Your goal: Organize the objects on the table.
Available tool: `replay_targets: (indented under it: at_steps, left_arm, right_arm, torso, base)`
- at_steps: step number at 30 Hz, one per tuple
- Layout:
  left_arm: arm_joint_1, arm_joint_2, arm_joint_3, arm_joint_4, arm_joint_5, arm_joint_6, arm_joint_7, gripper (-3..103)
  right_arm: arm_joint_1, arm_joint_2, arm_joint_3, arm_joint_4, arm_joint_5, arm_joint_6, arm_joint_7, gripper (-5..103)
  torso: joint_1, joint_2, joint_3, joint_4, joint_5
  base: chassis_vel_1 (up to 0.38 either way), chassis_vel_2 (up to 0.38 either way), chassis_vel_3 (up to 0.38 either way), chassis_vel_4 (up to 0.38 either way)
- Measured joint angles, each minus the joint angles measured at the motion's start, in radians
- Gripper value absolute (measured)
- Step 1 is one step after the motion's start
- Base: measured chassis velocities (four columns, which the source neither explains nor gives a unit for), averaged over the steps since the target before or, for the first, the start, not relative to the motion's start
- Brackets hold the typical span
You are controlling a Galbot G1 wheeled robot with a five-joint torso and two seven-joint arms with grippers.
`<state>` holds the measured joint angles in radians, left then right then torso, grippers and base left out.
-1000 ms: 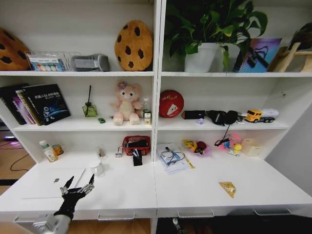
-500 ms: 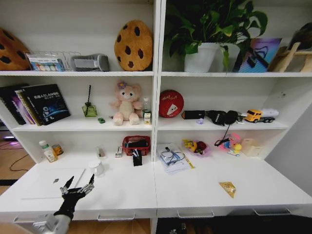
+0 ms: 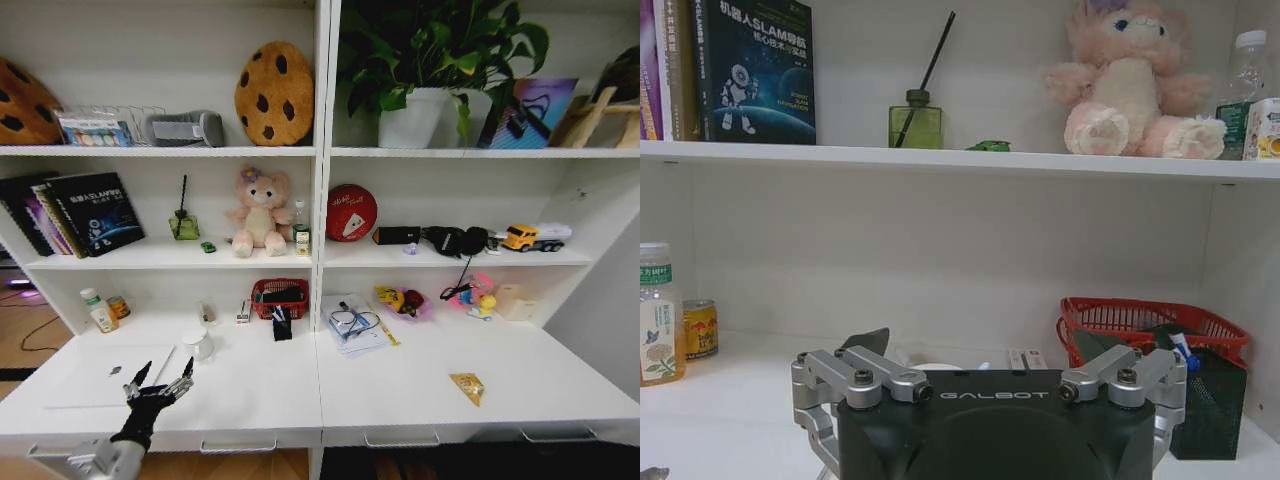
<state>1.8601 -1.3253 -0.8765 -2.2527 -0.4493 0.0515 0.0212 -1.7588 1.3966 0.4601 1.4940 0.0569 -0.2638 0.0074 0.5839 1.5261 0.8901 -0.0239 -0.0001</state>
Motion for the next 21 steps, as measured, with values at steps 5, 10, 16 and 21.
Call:
replay_targets:
  at_steps: [5, 10, 16, 21]
  left_arm:
    - [0.000, 0.000, 0.000, 0.000, 0.000, 0.000, 0.000, 100]
    - [0.000, 0.000, 0.000, 0.000, 0.000, 0.000, 0.000, 100]
    - [0.000, 0.000, 0.000, 0.000, 0.000, 0.000, 0.000, 100]
    - [0.000, 0.000, 0.000, 0.000, 0.000, 0.000, 0.000, 100]
  right_arm:
    - [-0.160, -0.048, 0.001, 0.284, 0.087, -0.140, 0.133, 100]
    - [-0.343, -0.093, -0.004, 0.617, 0.268, -0.299, 0.317, 100]
    - [-0.458, -0.129, -0.011, 0.943, 0.429, -0.442, 0.602, 100]
    - [-0.389, -0.206, -0.014, 1.030, 0.579, -0.483, 0.789, 100]
  torso:
    - [0.000, 0.000, 0.000, 0.0000, 0.0003]
    - [0.000, 0.000, 0.000, 0.0000, 0.0002]
    - [0.000, 0.000, 0.000, -0.0001, 0.0000]
    - [0.000, 0.000, 0.000, -0.0004, 0.0005]
  base:
    - [0.000, 0.000, 0.000, 0.000]
    - [0.000, 0.000, 0.000, 0.000]
    - [0.000, 0.000, 0.000, 0.000]
    - [0.000, 0.000, 0.000, 0.000]
